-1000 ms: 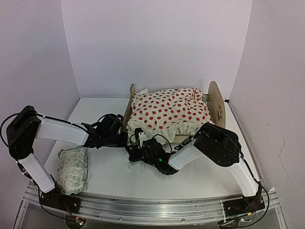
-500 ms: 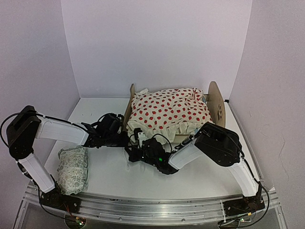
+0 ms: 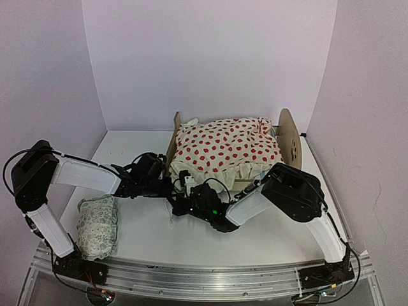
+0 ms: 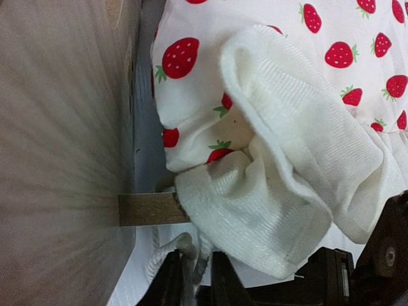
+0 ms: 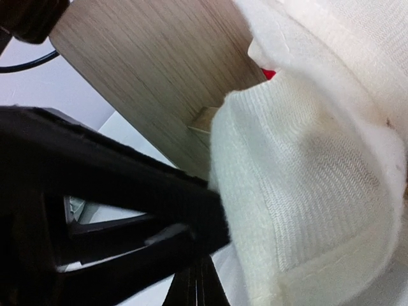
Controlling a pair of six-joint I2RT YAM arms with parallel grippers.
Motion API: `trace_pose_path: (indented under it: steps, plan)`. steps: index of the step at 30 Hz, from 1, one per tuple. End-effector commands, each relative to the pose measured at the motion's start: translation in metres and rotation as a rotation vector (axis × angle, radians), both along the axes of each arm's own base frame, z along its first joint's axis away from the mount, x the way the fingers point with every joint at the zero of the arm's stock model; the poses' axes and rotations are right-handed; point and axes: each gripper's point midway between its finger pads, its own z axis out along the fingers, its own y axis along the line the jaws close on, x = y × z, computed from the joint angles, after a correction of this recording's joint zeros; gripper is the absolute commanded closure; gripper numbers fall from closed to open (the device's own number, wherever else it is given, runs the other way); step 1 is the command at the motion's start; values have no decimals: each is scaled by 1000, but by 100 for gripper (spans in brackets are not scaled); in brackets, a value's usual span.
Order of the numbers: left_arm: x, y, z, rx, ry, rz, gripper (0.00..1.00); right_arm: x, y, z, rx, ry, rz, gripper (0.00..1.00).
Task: Set up the pet bed
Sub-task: Tie the left ropes of the mattress closest to the robot on the bed frame base.
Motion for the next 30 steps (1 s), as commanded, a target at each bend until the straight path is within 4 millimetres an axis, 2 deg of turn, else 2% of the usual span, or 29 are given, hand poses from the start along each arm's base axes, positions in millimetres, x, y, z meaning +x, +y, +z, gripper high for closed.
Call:
trace_pose_path:
  steps: [1,9,13,14,16,20,25,30]
  plan:
    - [14,-7,12,-37,-20,13,90,0,6,46,71,-48,27,100]
    - [18,-2,10,-20,-34,1,100,-2,8,48,74,-50,46,100]
    - [17,0,11,-27,-40,-12,100,-3,8,48,75,-50,50,100]
    - [16,0,12,-32,-45,-18,100,-3,8,48,75,-50,51,97]
    - [16,2,15,-54,-55,-26,100,-4,5,47,67,-48,49,84]
    - [16,9,21,-109,-62,-50,100,-6,-6,42,50,-36,46,68]
    - [16,13,24,-170,-59,-94,100,-8,-18,41,52,-2,72,59]
    - [17,10,25,-190,-64,-133,100,-3,-31,40,41,0,49,58]
